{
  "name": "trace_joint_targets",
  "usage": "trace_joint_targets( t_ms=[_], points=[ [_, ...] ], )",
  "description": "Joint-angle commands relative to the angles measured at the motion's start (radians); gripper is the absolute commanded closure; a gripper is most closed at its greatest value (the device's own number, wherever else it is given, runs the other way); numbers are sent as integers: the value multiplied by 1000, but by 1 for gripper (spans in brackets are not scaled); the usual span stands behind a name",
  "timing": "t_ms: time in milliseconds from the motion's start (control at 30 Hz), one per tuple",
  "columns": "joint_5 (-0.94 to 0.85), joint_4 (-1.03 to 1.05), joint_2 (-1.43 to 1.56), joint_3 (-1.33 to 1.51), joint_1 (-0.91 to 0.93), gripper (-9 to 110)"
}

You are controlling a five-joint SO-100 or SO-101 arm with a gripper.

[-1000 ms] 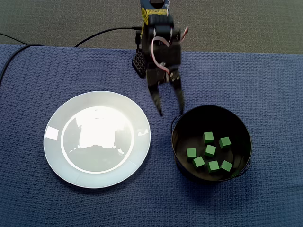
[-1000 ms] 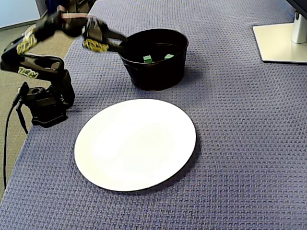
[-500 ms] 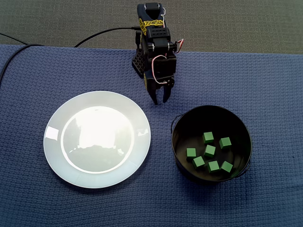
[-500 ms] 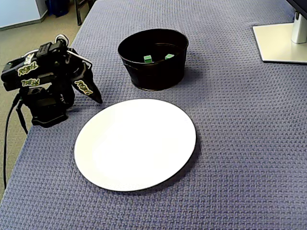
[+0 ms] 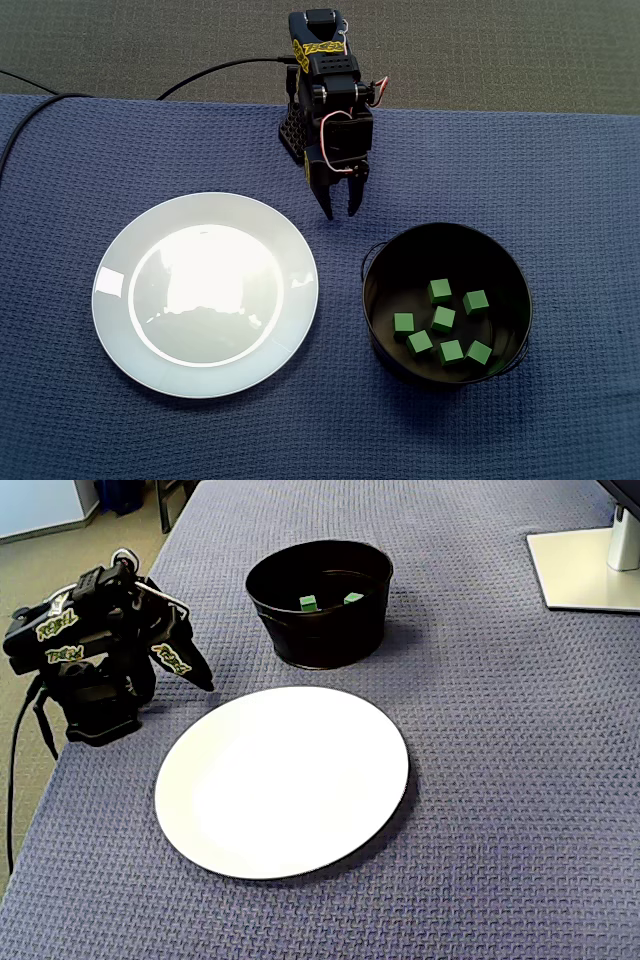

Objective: Pick up the items on the white plate and put them in the black container.

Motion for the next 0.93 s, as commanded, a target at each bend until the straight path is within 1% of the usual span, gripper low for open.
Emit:
trace_joint_targets(
  t_ms=[0, 67, 233, 333, 900],
  points=[
    [-31, 183, -6, 15, 51, 97],
    [-9, 183, -5, 14, 71, 97],
    [-37, 184, -3, 14, 193, 96],
    [-37, 184, -3, 14, 235, 96],
    [-37, 184, -3, 14, 241, 96]
  ],
)
